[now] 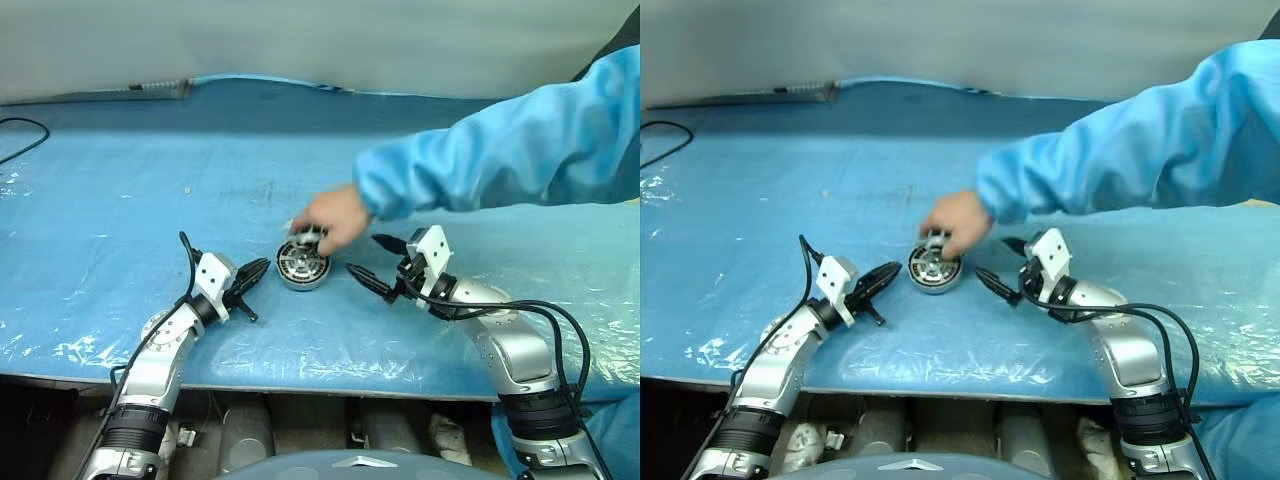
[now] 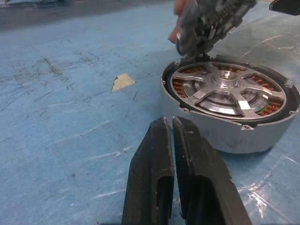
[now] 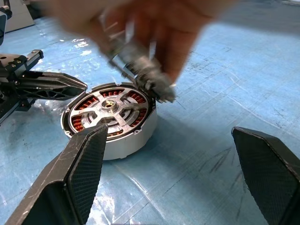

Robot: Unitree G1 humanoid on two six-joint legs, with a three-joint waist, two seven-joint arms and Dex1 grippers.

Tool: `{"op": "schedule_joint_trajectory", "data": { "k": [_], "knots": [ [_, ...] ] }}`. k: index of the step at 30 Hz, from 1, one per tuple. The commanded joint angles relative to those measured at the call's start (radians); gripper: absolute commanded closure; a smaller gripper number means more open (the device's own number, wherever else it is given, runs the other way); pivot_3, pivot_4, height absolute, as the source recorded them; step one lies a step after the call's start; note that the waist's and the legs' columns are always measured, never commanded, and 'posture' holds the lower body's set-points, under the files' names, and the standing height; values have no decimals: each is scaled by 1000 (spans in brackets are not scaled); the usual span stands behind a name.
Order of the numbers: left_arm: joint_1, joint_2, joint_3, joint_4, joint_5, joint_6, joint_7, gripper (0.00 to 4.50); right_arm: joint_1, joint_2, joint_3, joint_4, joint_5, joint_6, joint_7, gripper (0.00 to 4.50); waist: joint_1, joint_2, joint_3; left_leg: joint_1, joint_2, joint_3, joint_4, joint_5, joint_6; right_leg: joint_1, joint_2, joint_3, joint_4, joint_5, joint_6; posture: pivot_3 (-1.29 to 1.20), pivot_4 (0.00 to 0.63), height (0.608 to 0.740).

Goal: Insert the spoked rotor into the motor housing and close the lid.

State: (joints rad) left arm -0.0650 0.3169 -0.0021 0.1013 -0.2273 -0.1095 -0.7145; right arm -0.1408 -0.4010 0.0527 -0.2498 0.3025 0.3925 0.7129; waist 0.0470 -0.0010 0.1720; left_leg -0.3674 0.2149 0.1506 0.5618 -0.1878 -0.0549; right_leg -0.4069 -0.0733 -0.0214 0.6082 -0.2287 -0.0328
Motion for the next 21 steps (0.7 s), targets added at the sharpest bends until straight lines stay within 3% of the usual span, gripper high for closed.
{"op": "schedule_joint_trajectory", "data": {
  "k": [1,21],
  "knots": [
    [2,2,1,-34,-13,-11,-3,4274,-7,-4,0,-12,-4,-28,-6,34,0,0,0,0,0,0,0,0,0,0,0,0,0,0,0,0,150,740],
    [-3,2,3,-17,-19,-20,-16,4274,-31,10,-9,65,-18,-37,-30,34,0,0,0,0,0,0,0,0,0,0,0,0,0,0,0,0,150,740]
  ]
}}
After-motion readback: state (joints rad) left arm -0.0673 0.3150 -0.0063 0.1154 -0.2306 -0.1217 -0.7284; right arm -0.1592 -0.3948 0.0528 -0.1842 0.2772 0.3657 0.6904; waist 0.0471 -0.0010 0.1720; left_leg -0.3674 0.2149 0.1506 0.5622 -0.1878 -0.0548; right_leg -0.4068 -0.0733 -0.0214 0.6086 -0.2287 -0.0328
